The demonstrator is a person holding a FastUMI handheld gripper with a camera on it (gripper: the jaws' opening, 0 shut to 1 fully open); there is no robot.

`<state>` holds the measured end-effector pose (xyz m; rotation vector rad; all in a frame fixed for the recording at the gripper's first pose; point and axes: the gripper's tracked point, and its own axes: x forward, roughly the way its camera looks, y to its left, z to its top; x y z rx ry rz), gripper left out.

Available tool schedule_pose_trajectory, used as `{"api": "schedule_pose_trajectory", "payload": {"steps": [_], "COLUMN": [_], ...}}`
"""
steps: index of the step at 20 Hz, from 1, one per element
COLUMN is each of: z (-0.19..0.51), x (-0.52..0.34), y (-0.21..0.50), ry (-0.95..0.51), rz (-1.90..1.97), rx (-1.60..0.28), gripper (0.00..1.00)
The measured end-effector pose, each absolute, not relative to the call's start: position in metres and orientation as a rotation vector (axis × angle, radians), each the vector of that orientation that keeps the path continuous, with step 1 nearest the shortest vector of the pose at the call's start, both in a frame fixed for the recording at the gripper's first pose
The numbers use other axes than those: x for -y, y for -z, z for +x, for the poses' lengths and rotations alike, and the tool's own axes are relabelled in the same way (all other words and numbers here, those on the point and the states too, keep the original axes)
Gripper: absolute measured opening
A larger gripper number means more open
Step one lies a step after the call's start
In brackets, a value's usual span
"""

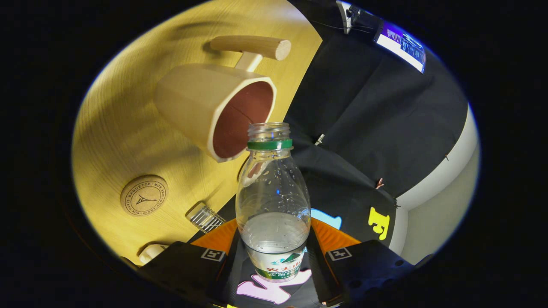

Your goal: Take the bottle from table, then pour the juice into the cup, finally place the bottle on the coaster

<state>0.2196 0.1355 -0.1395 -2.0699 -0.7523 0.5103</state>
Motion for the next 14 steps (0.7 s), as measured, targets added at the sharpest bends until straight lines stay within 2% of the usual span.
{"api": "schedule_pose_trajectory", "payload": {"steps": [8, 14], "z": [0.221, 0.23], "x": [-0.135, -0.123], "y": [0.14, 0.137], "ry": [-0.515, -0.506], "rz": [-2.064, -1.882], "rx": [0.72, 0.504], "gripper": [0.71, 0.72]}}
